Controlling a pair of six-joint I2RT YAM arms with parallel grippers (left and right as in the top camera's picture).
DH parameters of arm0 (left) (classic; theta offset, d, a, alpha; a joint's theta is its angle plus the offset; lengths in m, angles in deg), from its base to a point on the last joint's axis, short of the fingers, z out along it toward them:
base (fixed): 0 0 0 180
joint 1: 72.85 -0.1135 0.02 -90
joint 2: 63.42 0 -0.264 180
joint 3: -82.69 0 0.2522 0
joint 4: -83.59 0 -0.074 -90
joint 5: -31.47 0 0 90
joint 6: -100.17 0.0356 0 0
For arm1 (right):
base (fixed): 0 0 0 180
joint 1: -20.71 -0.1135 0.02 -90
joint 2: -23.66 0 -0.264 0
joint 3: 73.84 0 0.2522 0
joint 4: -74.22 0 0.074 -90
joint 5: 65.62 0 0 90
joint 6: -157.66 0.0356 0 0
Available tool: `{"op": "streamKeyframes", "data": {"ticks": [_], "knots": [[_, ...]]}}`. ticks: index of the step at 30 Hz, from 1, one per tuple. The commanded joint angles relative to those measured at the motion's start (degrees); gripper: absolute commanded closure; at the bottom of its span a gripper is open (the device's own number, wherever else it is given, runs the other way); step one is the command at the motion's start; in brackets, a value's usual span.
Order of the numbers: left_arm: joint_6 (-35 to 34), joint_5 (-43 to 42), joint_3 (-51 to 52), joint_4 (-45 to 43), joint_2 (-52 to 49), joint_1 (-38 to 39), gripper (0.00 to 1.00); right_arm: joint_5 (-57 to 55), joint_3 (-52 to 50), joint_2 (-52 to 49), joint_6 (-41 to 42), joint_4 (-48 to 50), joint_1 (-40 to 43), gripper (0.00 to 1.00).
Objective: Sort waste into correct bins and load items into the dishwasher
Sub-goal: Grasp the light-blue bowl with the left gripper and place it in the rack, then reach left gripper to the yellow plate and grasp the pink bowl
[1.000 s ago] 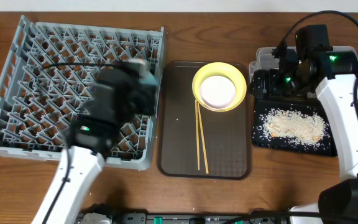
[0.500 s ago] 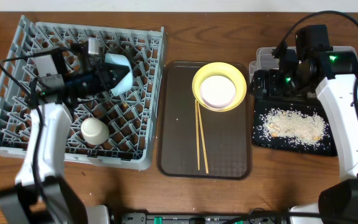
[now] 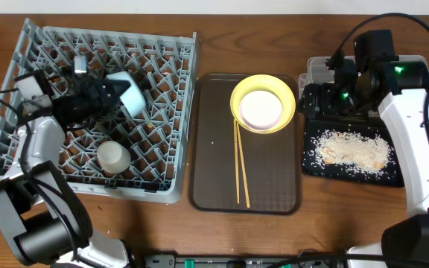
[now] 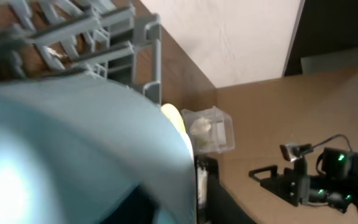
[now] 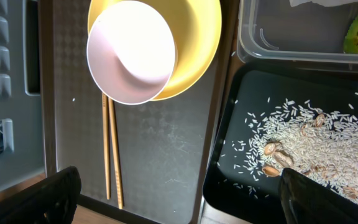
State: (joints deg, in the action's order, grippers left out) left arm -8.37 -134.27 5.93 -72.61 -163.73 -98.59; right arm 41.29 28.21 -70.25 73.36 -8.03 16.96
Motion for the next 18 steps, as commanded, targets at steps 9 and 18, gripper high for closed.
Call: {"op": "streamKeyframes", "data": {"ticks": [9,18], "knots": [[0.11,13.6,-0.87,8.9,-0.42,-9.84,0.23,0.0,0.09,1.01,0.63,-0.13,0.04,0.01],[0.87,14.95,-0.87,10.29,2.64,-12.9,0.18,-0.02,0.09,1.01,0.63,-0.09,0.04,0.01]]}}
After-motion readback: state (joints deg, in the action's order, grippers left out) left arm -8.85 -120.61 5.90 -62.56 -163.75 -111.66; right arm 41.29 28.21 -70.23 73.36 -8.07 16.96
